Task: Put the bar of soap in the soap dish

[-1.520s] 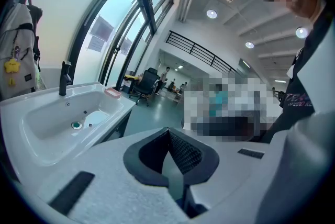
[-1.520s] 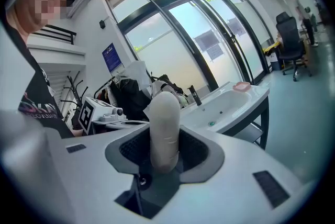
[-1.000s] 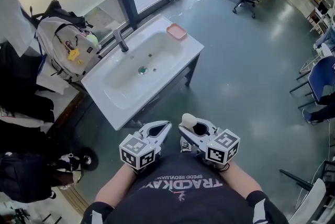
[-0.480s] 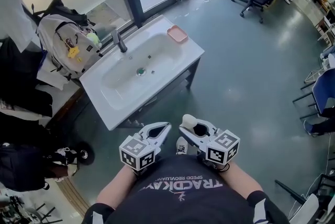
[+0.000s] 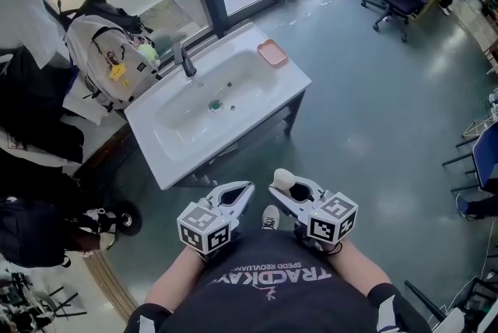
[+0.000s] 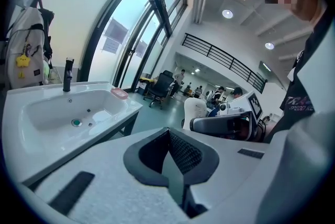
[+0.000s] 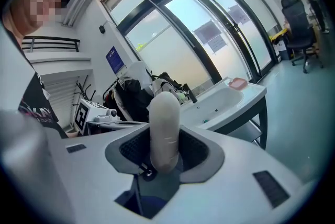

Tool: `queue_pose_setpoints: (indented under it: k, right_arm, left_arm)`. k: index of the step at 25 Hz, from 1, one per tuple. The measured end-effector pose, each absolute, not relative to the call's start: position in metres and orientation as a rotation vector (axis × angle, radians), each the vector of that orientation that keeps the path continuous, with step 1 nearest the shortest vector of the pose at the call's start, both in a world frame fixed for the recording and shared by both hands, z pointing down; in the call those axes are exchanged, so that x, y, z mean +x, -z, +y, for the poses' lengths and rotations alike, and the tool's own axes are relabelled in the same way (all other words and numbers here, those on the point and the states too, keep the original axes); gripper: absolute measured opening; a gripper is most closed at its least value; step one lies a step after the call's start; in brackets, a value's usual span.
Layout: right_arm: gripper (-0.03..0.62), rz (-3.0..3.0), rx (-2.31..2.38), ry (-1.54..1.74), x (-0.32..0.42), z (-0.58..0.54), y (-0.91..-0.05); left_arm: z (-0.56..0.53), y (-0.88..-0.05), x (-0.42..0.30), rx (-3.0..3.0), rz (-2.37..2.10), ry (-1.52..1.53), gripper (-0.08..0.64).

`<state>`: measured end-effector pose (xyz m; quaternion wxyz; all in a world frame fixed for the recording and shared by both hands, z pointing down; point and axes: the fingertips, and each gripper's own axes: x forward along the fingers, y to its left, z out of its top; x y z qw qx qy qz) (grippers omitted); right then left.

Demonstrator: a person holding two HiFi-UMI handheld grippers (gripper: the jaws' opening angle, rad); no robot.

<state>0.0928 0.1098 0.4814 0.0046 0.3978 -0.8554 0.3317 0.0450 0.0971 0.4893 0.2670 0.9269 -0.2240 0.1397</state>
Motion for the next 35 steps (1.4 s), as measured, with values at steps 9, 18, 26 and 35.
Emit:
queue_pose_setpoints:
  k: [9, 18, 26, 35]
  right_arm:
    - [0.155, -2.676, 1.255, -1.055, 0.087, 0.09, -0.482]
    - [0.155, -2.647, 1.333, -1.046, 0.073, 0.056, -0.476]
    - [0.155, -2.612, 1.37, -1.041, 0.047, 0.024, -0.478]
    - [0.155, -2.572, 1.431, -1.021, 0.022, -0.007, -0.478]
  left_arm:
    - [0.077, -0.487, 0.038, 2.505, -0.599, -0.377, 0.009]
    - [0.038, -0.475, 0.027, 2.531, -0.54, -0.35, 0.009]
    - [0.005, -0.478, -0.002, 2.514, -0.509, -0.323, 0.009]
    - [-0.02, -0.485, -0.036, 2.496, -0.47, -0.303, 0.009]
